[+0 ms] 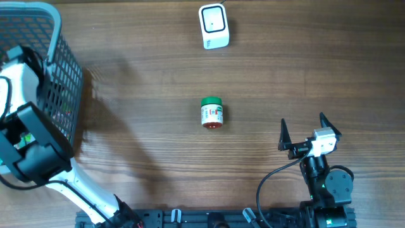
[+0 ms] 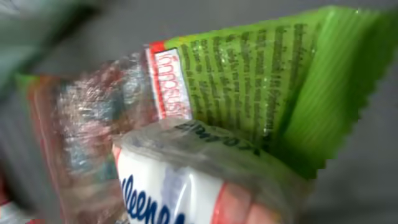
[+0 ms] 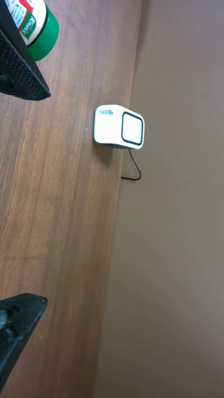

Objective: Scan the item barcode
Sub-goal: 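Reach the left gripper into the basket and grasp the green snack bag, then lift the green snack bag out and place it left of the jar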

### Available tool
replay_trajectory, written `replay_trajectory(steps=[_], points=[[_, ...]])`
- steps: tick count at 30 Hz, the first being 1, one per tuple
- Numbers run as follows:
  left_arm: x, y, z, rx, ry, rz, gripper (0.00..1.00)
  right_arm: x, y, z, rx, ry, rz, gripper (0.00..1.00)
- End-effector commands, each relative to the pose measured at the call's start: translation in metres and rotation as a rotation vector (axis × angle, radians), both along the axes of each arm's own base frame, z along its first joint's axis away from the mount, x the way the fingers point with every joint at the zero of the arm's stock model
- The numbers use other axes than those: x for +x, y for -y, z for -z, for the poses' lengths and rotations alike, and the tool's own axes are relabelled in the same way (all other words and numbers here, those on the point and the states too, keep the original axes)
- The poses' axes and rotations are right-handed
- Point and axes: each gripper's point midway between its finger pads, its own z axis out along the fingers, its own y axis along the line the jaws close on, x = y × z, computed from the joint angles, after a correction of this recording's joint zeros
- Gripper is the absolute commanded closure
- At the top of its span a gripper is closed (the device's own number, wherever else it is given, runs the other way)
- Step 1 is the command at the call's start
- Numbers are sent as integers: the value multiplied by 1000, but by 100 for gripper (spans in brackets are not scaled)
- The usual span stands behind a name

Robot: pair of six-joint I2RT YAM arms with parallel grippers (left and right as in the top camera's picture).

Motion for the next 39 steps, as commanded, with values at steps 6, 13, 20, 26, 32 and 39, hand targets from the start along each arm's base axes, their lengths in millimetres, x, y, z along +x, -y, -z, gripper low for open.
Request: replay_trajectory(steps=[6,13,20,26,32,39], points=[[-18,-7,-290,350,417,-5,96,0,0,-1,-5,8,-5,0],[-67,138,-392,235,807,293,96,0,-1,-1,-5,8,-5,0],[-79,252,-345,-5,640,625,96,0,0,-1,-4,8,-5,0],[-63,284,-213,-62,231,699,96,0,-1,-1,-5,8,-5,0],[-64,301,-53,-131,-10,673,96,0,-1,-1,-5,8,-5,0],[-49,311,4,-144,-1,663,71,0,-1,-1,-4,8,-5,0]])
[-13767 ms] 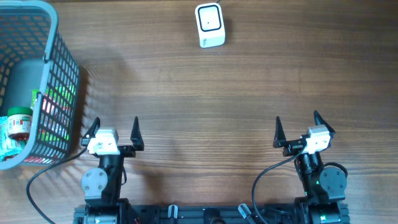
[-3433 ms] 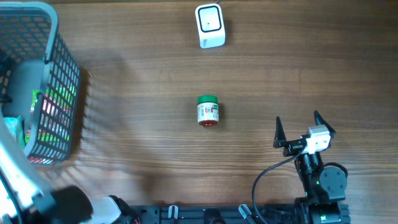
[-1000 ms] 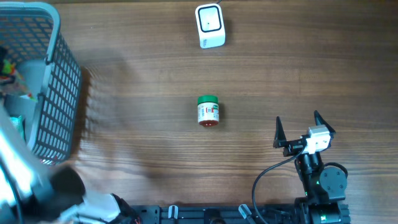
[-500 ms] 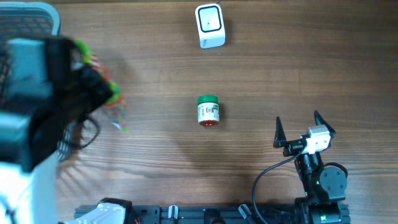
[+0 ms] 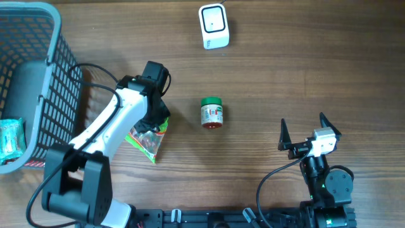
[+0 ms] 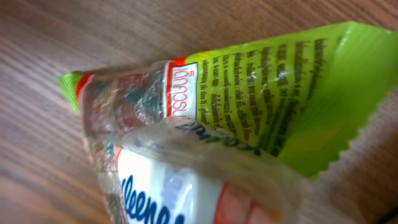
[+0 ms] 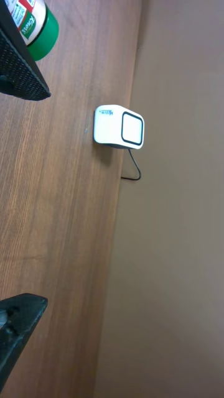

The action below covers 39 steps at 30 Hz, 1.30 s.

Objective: Scan the item barcode
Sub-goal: 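Lift the green snack bag out and place it left of the jar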

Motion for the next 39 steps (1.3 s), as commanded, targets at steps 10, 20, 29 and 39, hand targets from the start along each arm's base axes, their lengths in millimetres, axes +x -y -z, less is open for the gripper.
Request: replay_trajectory(steps=[10,20,29,39], points=[[-2,7,14,1,-31,8,25,0,-1,-1,-5,8,-5,0],[3,31,2,-120,-42,248,57,0,-1,-1,-5,8,-5,0],[-7,27,-30,-107,-100,378,8,0,-1,-1,-5,8,-5,0],[-20,66,-32,-351,-104,545,9,0,-1,-1,-5,8,-5,0]])
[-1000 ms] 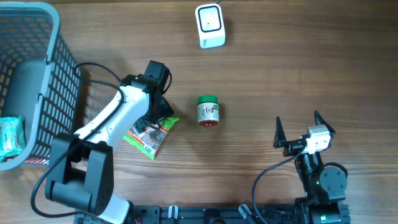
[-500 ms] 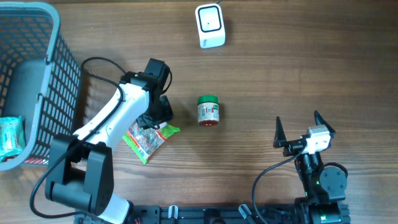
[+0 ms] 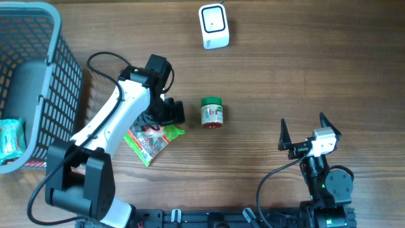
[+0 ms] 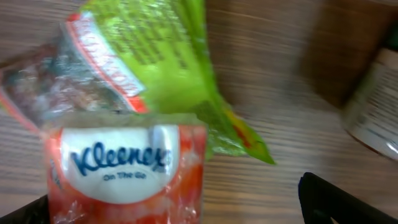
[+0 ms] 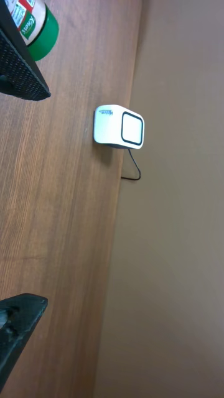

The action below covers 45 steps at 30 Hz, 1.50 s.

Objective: Scan the item barcode

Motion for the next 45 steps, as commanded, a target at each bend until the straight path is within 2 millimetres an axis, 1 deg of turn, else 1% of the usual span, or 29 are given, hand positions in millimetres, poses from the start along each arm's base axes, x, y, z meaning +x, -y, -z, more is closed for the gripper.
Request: replay_trajectory(steps=[1,3,4,6,7,8,9,10,12,13,15,16,18,19,20,22,23,24,25,26,28,29,30,33,36,38,40,42,45], points=[[-5,28,-14,-179,6,149,11,0,-1,-1,-5,8,-5,0],[3,32,-26,-215,34,139,10,0,-1,-1,-5,8,-5,0],[10,36,-39,-269,61,126,9,0,0,-2,-6,10,-4,0],[22,41,-64,-358,128,102,4,-1,0,-16,-100,80,1,0],[26,41,-74,-394,153,92,2,-1,0,-18,-103,88,2,0],[28,40,-85,-440,177,76,0,0,0,-11,-105,63,0,0],[32,29,-89,-424,203,51,0,0,0,-12,-106,64,1,0],[34,21,-87,-390,211,37,0,-1,-2,-15,-96,78,-9,0],[38,-12,-77,-242,207,-45,0,-4,-20,-11,-92,64,-120,0],[39,-22,-75,-205,206,-83,0,-6,-25,-6,-92,44,-149,0],[45,-41,-84,-178,248,-168,0,-6,-26,-4,-93,36,-156,0],[51,-51,-99,-166,309,-219,0,-5,-26,-3,-93,33,-155,0],[67,-83,-146,-99,480,-340,0,-5,-26,-3,-93,33,-155,0],[73,-101,-175,-63,573,-392,0,-5,-26,-3,-93,33,-155,0],[79,-132,-224,7,726,-461,0,-5,-26,-3,-93,33,-156,0],[75,-180,-276,143,877,-577,0,-5,-26,-3,-93,33,-156,0],[70,-205,-294,220,930,-643,0,-5,-26,-3,-93,33,-155,0],[65,-225,-305,279,961,-698,0,-5,-26,-3,-93,33,-155,0],[53,-259,-310,383,971,-790,0,-5,-26,-3,-93,33,-155,0],[47,-276,-307,435,954,-835,0,-5,-26,-3,-93,33,-155,0],[33,-310,-293,528,875,-884,0,-5,-26,-3,-93,33,-156,0],[26,-332,-271,569,781,-900,0,-5,-26,-3,-93,33,-155,0],[23,-341,-260,581,737,-906,0,-5,-26,-3,-93,33,-155,0],[16,-369,-207,605,557,-916,0,-5,-26,-3,-93,33,-155,0],[9,-393,-142,605,339,-844,0,-5,-26,-3,-93,33,-156,1],[-1,-396,-111,581,219,-847,0,-5,-26,-3,-93,33,-155,0],[-11,-394,-84,555,113,-919,0,-5,-26,-3,-93,33,-156,0],[-15,-391,-71,544,64,-998,0,-5,-26,-3,-93,33,-155,0],[-9,-383,-64,479,69,-1038,0,-5,-26,-3,-93,33,-155,0]])
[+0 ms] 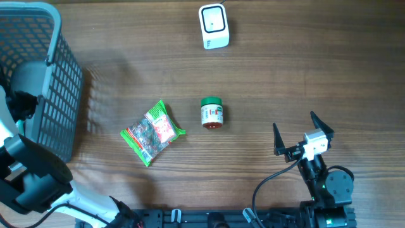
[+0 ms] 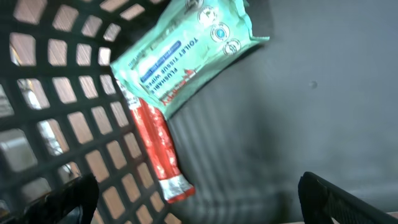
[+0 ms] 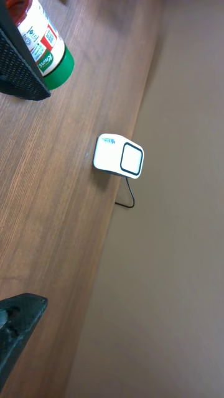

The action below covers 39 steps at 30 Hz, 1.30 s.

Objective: Scan the item barcode

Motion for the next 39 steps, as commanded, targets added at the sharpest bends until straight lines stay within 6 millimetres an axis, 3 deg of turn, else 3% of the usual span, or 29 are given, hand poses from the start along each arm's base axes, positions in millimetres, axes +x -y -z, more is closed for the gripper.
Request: replay_trajectory(steps=[1,5,9,13,19,23,28,34,36,39], points=[[8,8,4,-44,74,-66,0,-1,-2,1,-14,3,-16,0],[22,23,9,-144,147,-46,0,-1,-2,1,-14,3,-16,0],[-8,21,6,-81,85,-301,0,-1,-2,1,-14,3,-16,0],[-14,16,11,-76,90,-343,7,-1,-2,1,-14,3,-16,0],[-44,7,54,-57,29,-399,23,-1,-2,1,-14,3,-16,0],[-53,8,78,-63,33,-418,25,-1,-2,1,-14,3,-16,0],[-55,9,96,-55,44,-418,36,-1,-2,1,-14,3,-16,0],[-68,10,116,-56,38,-445,39,-1,-2,1,-14,3,-16,0],[-68,11,119,-74,41,-454,45,-1,-2,1,-14,3,-16,0],[-56,17,123,-124,90,-449,66,-1,-2,1,-14,3,-16,0]])
